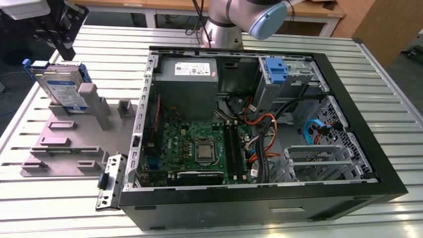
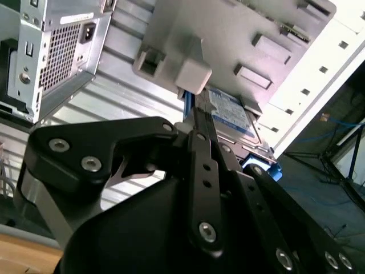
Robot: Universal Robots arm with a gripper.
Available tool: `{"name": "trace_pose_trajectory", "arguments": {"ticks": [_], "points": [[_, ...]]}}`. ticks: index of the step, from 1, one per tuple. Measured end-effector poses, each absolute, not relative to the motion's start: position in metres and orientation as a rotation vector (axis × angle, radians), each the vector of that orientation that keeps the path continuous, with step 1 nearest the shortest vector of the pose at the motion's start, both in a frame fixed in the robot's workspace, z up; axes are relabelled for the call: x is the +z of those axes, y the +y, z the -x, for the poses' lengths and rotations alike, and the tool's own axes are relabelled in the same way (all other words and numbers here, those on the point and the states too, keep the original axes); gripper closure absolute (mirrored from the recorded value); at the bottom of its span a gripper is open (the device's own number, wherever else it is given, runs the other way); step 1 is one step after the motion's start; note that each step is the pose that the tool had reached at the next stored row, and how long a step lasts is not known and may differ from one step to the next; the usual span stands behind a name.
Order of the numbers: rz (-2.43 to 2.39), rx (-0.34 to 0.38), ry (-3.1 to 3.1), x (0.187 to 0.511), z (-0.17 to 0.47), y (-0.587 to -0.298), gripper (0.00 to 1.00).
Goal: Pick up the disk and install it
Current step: 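Reach for the disk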
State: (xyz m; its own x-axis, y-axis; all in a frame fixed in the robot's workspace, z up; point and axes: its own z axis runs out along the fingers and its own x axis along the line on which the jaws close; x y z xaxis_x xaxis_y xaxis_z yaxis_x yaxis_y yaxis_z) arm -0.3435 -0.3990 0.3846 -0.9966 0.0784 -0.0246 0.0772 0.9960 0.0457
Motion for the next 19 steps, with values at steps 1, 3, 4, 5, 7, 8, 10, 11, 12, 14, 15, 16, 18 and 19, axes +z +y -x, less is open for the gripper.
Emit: {"name": "trace_pose_trajectory", "arguments": {"ticks": [1,3,4,5,7,8,10,11,12,14,15,16,18,19], "points": [[-0.121,0.07,3.112,0.385,0.344,-0.399,0.89],[-0.121,0.07,3.112,0.385,0.344,-0.399,0.89],[-0.121,0.07,3.112,0.385,0.344,-0.399,0.89],[-0.121,0.07,3.112,0.385,0.344,-0.399,0.89],[-0.122,0.07,3.112,0.385,0.344,-0.398,0.89],[-0.122,0.07,3.112,0.385,0.345,-0.398,0.89],[-0.122,0.07,3.112,0.384,0.347,-0.396,0.89],[-0.122,0.07,3.112,0.384,0.348,-0.395,0.89],[-0.121,0.07,3.112,0.384,0.348,-0.394,0.89],[-0.121,0.07,3.112,0.383,0.351,-0.391,0.89],[-0.121,0.07,3.112,0.383,0.352,-0.389,0.89],[-0.122,0.07,3.112,0.382,0.353,-0.386,0.89],[-0.121,0.07,3.112,0.381,0.356,-0.381,0.89],[-0.121,0.07,3.112,0.38,0.359,-0.378,0.89]]}}
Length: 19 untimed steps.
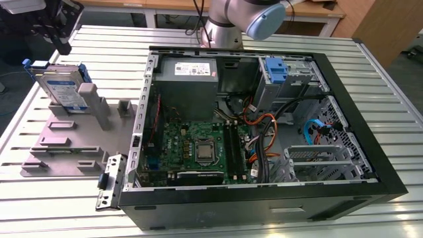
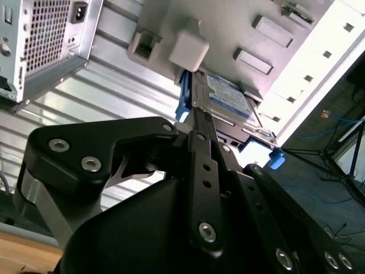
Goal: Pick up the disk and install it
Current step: 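Reach for the disk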
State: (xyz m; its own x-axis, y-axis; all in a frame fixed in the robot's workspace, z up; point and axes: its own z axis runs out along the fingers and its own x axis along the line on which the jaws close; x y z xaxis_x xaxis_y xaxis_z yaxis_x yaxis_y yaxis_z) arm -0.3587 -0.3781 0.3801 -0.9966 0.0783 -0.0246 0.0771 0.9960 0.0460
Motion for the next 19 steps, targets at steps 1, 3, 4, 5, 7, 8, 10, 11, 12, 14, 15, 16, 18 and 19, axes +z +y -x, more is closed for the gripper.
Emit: {"name": "trace_pose_trajectory", "arguments": {"ticks": [1,3,4,5,7,8,10,11,12,14,15,16,18,19], "points": [[-0.121,0.07,3.112,0.379,0.361,-0.375,0.89],[-0.122,0.07,3.112,0.379,0.367,-0.373,0.89],[-0.122,0.07,3.112,0.378,0.37,-0.372,0.89],[-0.121,0.07,3.112,0.378,0.373,-0.372,0.89],[-0.121,0.07,3.112,0.376,0.379,-0.371,0.89],[-0.121,0.07,3.112,0.376,0.381,-0.37,0.89],[-0.121,0.07,3.112,0.374,0.383,-0.369,0.89],[-0.122,0.07,3.113,0.373,0.384,-0.369,0.89],[-0.121,0.07,3.113,0.373,0.384,-0.368,0.89],[-0.121,0.07,3.113,0.372,0.384,-0.368,0.89],[-0.121,0.07,3.113,0.372,0.384,-0.368,0.89],[-0.121,0.07,3.113,0.372,0.384,-0.368,0.89],[-0.121,0.07,3.113,0.372,0.384,-0.368,0.89],[-0.122,0.07,3.115,0.372,0.384,-0.368,0.89]]}}
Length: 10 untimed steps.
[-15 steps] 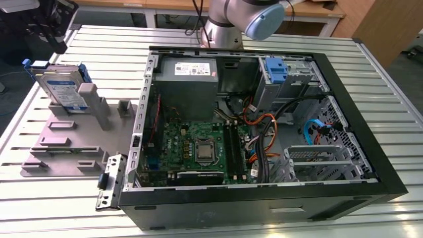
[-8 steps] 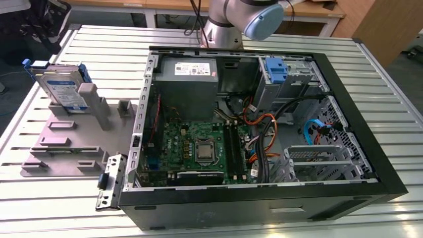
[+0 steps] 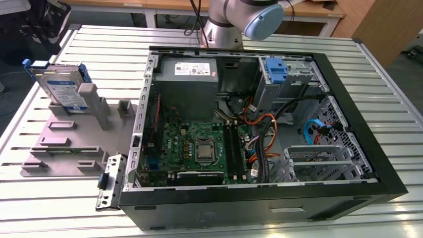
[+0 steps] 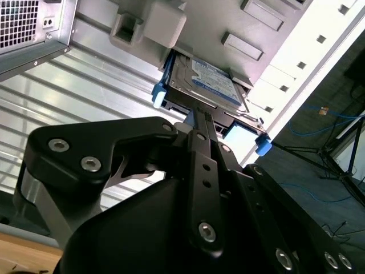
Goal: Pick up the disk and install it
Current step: 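Reach for the disk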
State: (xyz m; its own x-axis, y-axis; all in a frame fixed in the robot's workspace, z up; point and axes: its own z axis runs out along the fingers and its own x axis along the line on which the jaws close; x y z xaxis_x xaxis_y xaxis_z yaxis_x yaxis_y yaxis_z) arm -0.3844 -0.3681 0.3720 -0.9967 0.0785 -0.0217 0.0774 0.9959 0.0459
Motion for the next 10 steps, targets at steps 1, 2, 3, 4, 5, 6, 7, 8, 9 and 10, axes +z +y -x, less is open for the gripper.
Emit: {"name": "trace_pose_trajectory", "arguments": {"ticks": [1,2,3,4,5,6,7,8,9,10], "points": [[-0.122,0.07,3.121,0.3718,0.3844,-0.3681,0.89],[-0.122,0.07,3.126,0.3716,0.3844,-0.3681,0.89],[-0.123,0.07,3.126,0.3716,0.3845,-0.3681,0.89],[-0.123,0.07,3.126,0.3716,0.3845,-0.3681,0.89],[-0.123,0.07,3.126,0.3717,0.3844,-0.3681,0.89],[-0.122,0.07,3.127,0.3717,0.3844,-0.3682,0.89],[-0.123,0.07,3.127,0.3717,0.3844,-0.3681,0.89],[-0.122,0.07,3.127,0.3717,0.3844,-0.3681,0.89],[-0.123,0.07,3.127,0.3717,0.3844,-0.3681,0.89],[-0.122,0.07,3.127,0.3717,0.3846,-0.3682,0.89]]}}
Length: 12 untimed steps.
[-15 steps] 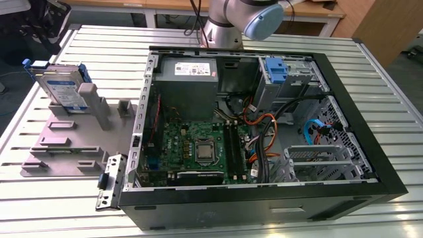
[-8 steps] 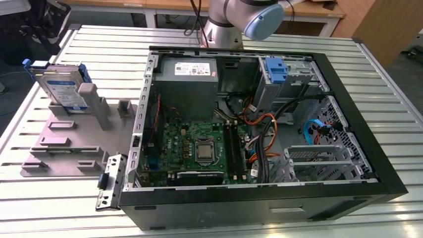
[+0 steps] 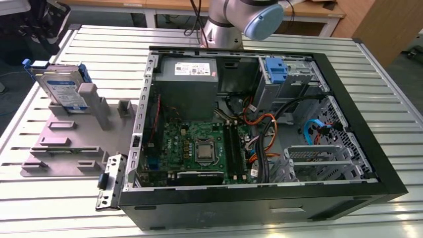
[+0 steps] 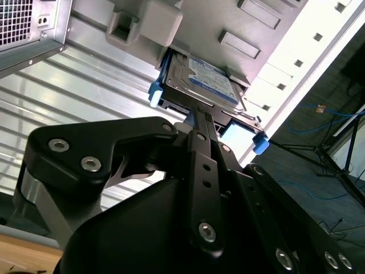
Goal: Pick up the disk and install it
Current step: 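Reach for the disk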
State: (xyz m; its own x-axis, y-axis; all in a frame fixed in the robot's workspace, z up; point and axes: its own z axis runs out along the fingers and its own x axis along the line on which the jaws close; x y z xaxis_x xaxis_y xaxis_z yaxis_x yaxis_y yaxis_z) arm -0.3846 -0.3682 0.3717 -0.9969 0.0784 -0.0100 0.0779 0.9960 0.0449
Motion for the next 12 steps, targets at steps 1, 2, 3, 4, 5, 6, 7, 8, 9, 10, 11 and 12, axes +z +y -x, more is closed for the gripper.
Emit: {"name": "trace_pose_trajectory", "arguments": {"ticks": [1,2,3,4,5,6,7,8,9,10,11,12], "points": [[-0.122,0.07,3.127,0.3716,0.3851,-0.3682,0.89],[-0.122,0.07,3.127,0.3715,0.3858,-0.3681,0.89],[-0.122,0.07,3.127,0.3713,0.3866,-0.3682,0.89],[-0.122,0.07,3.127,0.3712,0.3873,-0.3682,0.89],[-0.122,0.07,3.127,0.3712,0.3875,-0.3682,0.89],[-0.122,0.07,3.127,0.3712,0.3875,-0.3682,0.89],[-0.122,0.07,3.127,0.3712,0.3878,-0.3681,0.89],[-0.122,0.07,3.127,0.3713,0.3879,-0.3681,0.89],[-0.122,0.07,3.127,0.3712,0.3879,-0.3682,0.89],[-0.122,0.07,3.127,0.3713,0.388,-0.3681,0.89],[-0.122,0.07,3.127,0.3712,0.388,-0.3681,0.89],[-0.122,0.07,3.127,0.3712,0.388,-0.3681,0.89]]}}
